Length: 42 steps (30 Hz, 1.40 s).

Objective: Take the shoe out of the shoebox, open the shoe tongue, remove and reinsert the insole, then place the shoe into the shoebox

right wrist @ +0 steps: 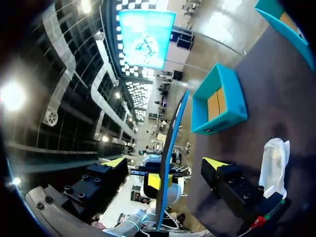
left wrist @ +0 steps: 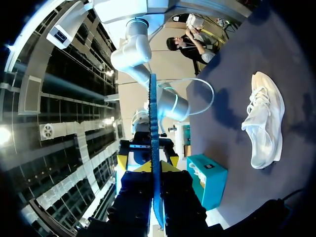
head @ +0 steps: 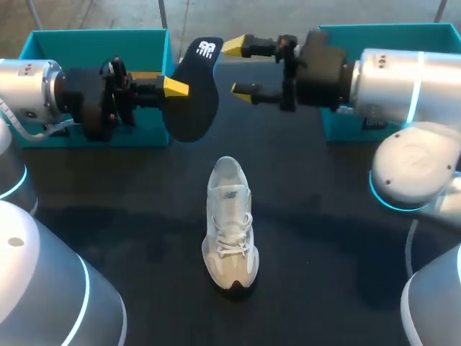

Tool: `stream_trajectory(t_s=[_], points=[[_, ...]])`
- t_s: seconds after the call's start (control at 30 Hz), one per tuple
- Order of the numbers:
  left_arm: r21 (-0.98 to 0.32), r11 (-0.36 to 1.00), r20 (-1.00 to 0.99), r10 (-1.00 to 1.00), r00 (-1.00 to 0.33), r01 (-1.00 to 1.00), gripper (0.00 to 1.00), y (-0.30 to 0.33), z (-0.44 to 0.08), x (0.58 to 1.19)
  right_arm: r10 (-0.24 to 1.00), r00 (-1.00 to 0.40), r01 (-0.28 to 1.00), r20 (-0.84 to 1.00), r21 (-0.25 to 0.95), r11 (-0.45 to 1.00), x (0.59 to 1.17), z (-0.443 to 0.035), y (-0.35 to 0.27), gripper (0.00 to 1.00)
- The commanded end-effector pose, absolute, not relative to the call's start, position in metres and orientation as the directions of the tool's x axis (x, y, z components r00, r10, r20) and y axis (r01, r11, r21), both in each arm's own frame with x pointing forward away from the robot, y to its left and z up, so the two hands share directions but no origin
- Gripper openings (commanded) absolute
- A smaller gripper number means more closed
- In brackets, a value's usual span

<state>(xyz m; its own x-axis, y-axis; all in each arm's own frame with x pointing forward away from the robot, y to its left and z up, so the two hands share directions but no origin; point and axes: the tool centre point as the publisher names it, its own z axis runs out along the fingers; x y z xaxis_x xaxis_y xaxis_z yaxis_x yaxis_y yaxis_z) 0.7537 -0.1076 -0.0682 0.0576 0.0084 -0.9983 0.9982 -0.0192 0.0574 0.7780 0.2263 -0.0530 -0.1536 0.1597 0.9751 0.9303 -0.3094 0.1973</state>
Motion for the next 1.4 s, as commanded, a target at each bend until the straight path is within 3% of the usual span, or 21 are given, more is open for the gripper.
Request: stream_trajectory(t_s=[0.03, 0.13, 0.77, 1.4], points=[[0.059, -0.020, -0.998, 0.009, 0.059, 0.998, 0.00, -0.107, -0.068, 0.753, 0.072, -0.215, 0.947, 0.974, 0.226, -0.227, 0.771, -0.054, 0.186, 1.00], [0.059, -0.020, -0.998, 0.009, 0.059, 0.998, 0.00, -0.107, -0.068, 0.753, 0.117, -0.267, 0.941, 0.957, 0.285, -0.184, 0.770, -0.052, 0.180, 1.00], [0.059, -0.020, -0.998, 0.009, 0.059, 0.998, 0.00, -0.107, -0.068, 0.753, 0.080, -0.283, 0.945, 0.956, 0.292, -0.146, 0.766, -0.052, 0.171, 1.00], [0.004, -0.079, -1.000, -0.027, 0.002, 0.997, 0.00, -0.112, -0.058, 0.741, 0.132, -0.277, 0.950, 0.952, 0.292, -0.111, 0.760, -0.058, 0.142, 1.00]])
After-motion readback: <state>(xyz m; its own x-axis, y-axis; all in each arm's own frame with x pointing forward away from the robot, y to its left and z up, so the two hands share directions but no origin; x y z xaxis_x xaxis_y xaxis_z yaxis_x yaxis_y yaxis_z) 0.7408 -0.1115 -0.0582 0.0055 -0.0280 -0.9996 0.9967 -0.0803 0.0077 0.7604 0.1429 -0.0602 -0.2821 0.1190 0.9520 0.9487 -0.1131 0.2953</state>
